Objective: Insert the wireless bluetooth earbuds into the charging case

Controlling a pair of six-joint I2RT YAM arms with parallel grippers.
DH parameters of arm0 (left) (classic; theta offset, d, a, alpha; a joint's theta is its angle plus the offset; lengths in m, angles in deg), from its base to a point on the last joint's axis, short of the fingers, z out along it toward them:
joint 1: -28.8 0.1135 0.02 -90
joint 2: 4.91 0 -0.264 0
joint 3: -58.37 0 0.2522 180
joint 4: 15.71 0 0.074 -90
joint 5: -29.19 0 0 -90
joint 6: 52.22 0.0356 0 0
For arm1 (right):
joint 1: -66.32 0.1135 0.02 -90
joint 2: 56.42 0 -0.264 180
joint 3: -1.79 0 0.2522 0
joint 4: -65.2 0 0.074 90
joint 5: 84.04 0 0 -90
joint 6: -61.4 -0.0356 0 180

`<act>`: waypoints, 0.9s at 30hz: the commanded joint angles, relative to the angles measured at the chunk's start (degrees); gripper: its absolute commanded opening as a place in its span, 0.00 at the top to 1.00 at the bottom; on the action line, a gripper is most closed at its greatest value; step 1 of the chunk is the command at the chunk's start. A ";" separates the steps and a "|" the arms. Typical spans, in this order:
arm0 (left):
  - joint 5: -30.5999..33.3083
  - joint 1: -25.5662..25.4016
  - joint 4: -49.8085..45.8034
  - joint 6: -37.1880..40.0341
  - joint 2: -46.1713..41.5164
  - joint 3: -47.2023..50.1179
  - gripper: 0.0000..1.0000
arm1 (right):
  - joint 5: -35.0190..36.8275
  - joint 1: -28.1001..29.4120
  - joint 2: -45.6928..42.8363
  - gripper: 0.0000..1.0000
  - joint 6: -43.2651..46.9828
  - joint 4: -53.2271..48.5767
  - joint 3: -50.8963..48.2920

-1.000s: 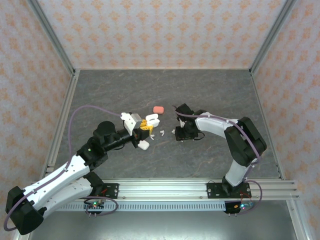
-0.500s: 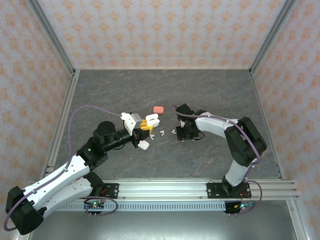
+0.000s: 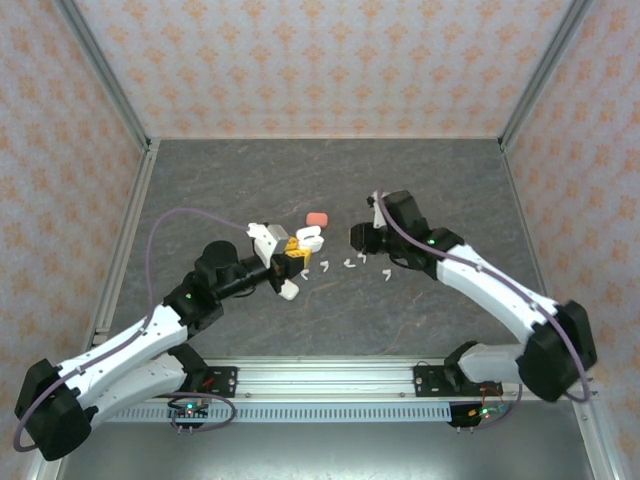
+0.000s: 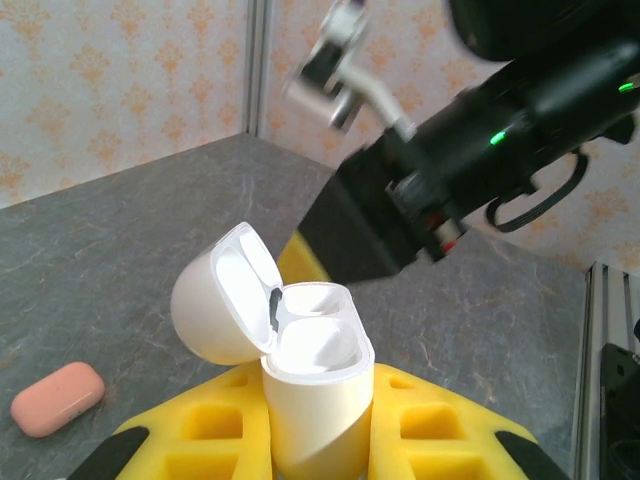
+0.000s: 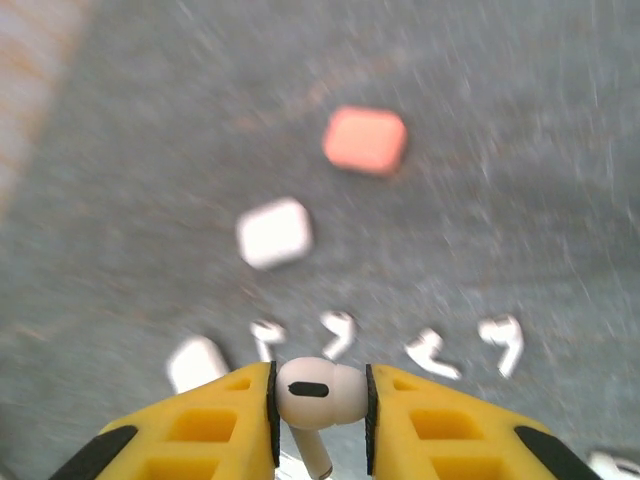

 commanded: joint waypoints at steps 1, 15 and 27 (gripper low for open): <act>0.97 -0.39 6.62 -0.86 1.64 -0.77 1.00 | -1.91 0.28 -6.21 0.73 -4.45 8.49 -2.35; -0.23 -3.36 12.82 -1.23 11.88 -6.28 1.00 | -1.12 4.74 -14.26 0.73 -10.31 26.19 -5.72; 2.26 -5.22 15.46 -1.14 15.48 -8.11 1.00 | 2.26 7.09 -14.23 0.74 -9.86 27.61 -7.72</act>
